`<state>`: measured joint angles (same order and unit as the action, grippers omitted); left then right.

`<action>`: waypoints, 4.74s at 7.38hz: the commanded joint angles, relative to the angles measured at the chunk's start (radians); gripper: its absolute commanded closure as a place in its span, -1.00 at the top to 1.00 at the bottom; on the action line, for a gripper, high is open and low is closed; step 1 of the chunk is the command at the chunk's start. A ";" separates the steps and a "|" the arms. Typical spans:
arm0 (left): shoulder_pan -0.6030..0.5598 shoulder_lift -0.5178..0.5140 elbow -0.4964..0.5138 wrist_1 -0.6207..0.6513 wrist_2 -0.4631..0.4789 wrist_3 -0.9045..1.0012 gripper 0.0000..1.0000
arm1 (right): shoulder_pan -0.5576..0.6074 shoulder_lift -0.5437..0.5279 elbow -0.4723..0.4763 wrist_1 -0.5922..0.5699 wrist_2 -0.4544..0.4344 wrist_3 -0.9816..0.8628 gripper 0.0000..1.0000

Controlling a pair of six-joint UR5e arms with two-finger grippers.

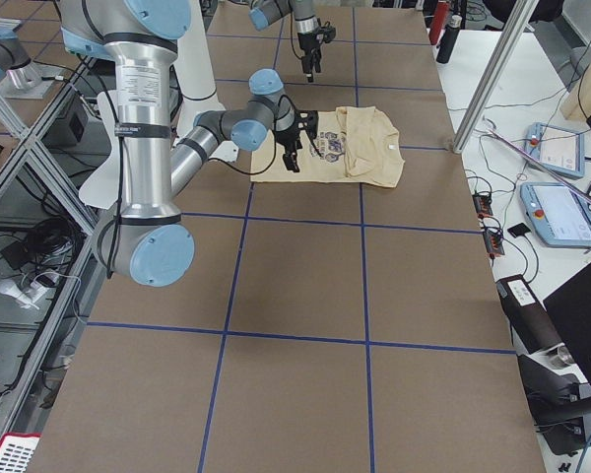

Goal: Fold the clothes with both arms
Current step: 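Move both grippers down to the shirt hem nearest the robot, then grasp the hem corners with both grippers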

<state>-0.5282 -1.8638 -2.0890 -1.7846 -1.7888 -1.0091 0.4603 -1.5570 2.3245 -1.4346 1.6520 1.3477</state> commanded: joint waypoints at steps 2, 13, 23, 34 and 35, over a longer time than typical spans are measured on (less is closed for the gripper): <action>0.267 0.190 -0.007 -0.200 0.199 -0.318 1.00 | -0.310 0.009 0.036 -0.075 -0.286 0.223 1.00; 0.435 0.135 0.092 -0.187 0.258 -0.450 -0.32 | -0.315 0.011 0.032 -0.075 -0.299 0.223 1.00; 0.432 0.121 0.072 -0.185 0.263 -0.450 -1.00 | -0.492 0.058 -0.131 -0.058 -0.501 0.430 0.41; 0.429 0.127 0.040 -0.187 0.261 -0.450 -1.00 | -0.528 0.098 -0.248 -0.050 -0.551 0.452 0.07; 0.429 0.127 0.040 -0.185 0.261 -0.450 -1.00 | -0.528 0.098 -0.248 -0.050 -0.551 0.450 0.00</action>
<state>-0.0997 -1.7358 -2.0494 -1.9703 -1.5276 -1.4588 -0.0662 -1.4577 2.0771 -1.4848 1.1016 1.7988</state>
